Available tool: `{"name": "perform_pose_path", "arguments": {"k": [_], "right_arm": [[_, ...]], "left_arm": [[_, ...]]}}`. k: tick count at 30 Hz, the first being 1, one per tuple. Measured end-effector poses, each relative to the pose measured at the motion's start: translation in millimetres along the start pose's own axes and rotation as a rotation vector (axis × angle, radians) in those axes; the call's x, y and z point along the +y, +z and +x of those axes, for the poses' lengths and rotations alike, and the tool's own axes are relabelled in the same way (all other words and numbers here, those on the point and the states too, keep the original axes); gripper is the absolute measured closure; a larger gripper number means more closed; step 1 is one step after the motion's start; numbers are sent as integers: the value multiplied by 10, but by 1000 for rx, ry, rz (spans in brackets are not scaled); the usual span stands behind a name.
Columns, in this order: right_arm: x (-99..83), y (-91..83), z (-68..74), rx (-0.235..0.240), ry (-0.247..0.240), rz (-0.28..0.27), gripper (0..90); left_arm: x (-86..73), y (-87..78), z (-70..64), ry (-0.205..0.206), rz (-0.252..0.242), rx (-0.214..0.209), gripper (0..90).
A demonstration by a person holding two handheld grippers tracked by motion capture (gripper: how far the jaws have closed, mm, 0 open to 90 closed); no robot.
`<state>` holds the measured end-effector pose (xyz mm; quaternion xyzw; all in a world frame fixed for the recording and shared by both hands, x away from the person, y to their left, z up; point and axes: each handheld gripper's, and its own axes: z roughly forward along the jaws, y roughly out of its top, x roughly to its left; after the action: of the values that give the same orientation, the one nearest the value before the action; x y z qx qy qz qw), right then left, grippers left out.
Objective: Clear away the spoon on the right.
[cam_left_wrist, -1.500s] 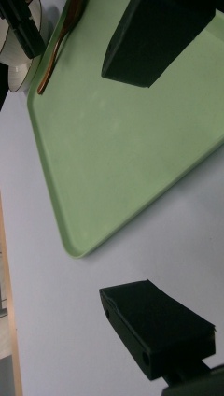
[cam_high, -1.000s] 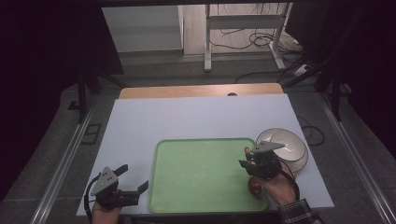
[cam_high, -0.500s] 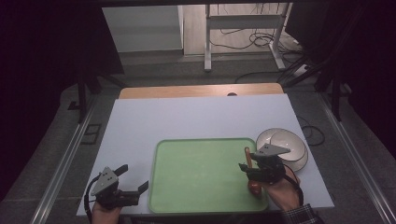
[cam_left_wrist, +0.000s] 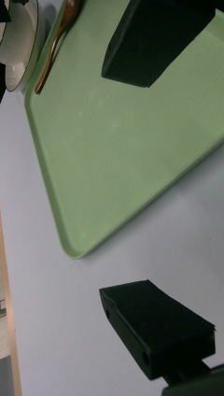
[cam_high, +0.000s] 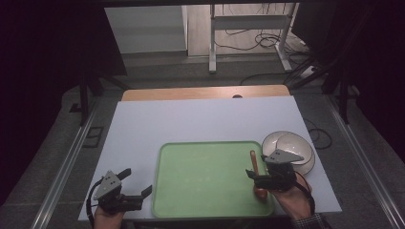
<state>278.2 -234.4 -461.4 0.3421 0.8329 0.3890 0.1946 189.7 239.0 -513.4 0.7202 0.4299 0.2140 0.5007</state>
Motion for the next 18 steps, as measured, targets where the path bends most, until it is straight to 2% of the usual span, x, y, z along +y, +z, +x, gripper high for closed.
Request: {"name": "perform_pose_path", "arguments": {"k": [9,18], "right_arm": [[-41,-113,15,11,-15,-40,160],[-98,-218,5,0,-19,-58,122]], "left_arm": [[-2,-3,2,-1,-2,-1,2],[-5,-6,1,-3,-4,2,3]]}}
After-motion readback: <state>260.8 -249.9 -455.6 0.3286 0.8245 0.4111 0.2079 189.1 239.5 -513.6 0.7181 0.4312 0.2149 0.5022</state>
